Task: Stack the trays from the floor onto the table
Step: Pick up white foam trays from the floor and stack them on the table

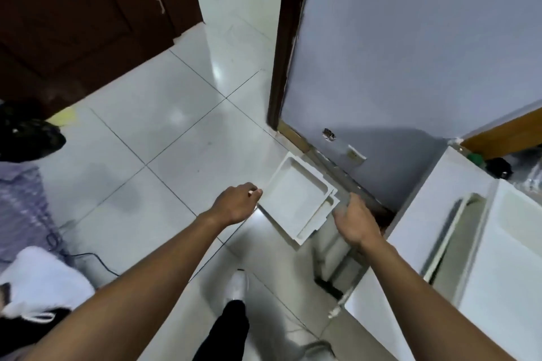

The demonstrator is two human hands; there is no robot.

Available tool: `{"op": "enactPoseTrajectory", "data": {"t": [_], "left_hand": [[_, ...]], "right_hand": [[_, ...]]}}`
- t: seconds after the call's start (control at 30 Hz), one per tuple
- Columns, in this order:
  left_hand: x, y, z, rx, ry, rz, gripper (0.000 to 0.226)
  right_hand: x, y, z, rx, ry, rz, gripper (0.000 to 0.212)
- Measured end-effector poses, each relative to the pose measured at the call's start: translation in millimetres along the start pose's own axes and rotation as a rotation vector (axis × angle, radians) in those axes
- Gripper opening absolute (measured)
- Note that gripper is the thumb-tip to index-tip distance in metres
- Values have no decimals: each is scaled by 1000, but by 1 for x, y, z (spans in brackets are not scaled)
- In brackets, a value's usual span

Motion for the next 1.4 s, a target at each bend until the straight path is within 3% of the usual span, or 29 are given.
{"op": "enactPoseTrajectory", "data": {"t": [0.5, 0.87, 1.13, 1.4], "left_hand": [[-95, -116, 211, 20, -119, 2, 47], [-185, -150, 323, 54, -160, 30, 62], [-221, -161, 354, 13, -149, 22, 57], [-213, -150, 338, -21, -215, 51, 59]], "right_hand": [[-182, 18, 171, -241, -257, -67, 70], [-250, 62, 259, -551, -52, 228, 64], [-282, 84, 302, -663, 17, 649, 50], [-260, 67, 306, -594, 71, 565, 47]]}}
Point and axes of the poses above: each hand's wrist, its own z-axis towards the middle knuckle, its own x-axis out of the back of the hand, y = z × x, the point moved 8 cm from there along z, towards the middle knuckle, and after that the axes turned 10 degrees about -x, right-handed, at the moved point
